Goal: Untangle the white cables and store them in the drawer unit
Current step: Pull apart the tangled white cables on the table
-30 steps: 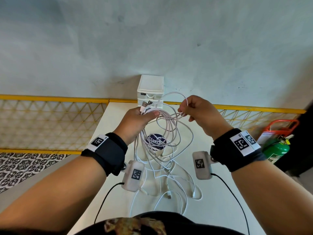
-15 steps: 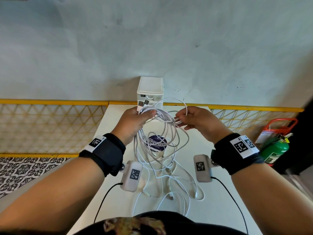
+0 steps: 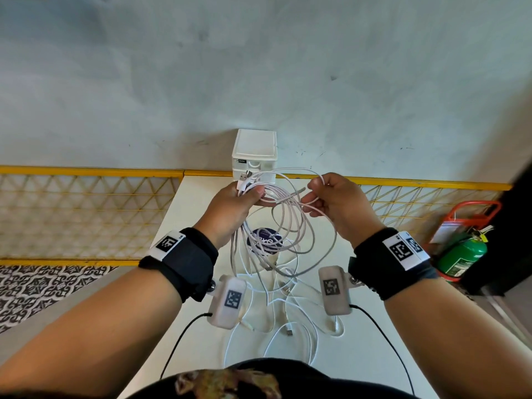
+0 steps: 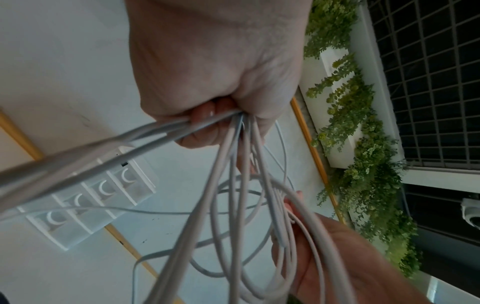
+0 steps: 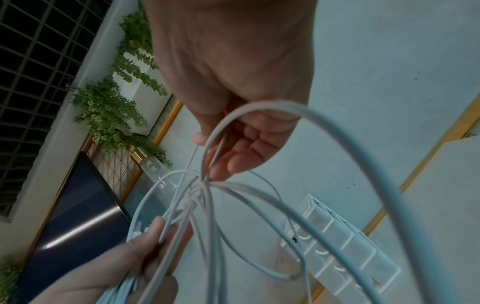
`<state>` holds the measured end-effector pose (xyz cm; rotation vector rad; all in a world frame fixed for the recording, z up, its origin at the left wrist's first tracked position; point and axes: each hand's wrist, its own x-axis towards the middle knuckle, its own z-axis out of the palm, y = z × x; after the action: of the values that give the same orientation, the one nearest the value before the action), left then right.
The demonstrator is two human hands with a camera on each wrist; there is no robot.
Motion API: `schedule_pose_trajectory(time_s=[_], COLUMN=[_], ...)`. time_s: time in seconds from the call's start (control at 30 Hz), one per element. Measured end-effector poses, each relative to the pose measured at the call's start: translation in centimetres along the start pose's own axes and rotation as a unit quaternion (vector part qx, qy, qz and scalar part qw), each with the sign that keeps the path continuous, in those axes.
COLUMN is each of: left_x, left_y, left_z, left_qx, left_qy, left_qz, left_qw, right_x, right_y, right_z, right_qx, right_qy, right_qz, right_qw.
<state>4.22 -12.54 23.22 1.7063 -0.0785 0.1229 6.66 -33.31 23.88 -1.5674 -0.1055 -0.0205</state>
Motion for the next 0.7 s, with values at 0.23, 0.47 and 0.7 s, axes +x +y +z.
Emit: schedule_pose_trajectory(time_s=[0.23,0.47,0.7], left_x=[-0.3,1.3,0.3], left_y=[0.7,0.2,-0.5], left_z=[1.0,-1.7,-1.0], left_qx=[0.006,0.0,0.052], left_qy=[-0.015,0.052,0.054], left_qz=[0.013,0.013,0.039], left_qw=[1.0,0.999,0.996], right_x=[-0.3,-1.0,-2.0], right_y=[0.2,0.8,-0.2], right_z=[-0.3,-2.5,-3.5], right_qx=[-0.147,-0.235,0.125], right_qy=[0.025,0.027,-0.104], right_qz=[-0.048,-0.011,0.021], right_qw=[0.988,0.972,0.986])
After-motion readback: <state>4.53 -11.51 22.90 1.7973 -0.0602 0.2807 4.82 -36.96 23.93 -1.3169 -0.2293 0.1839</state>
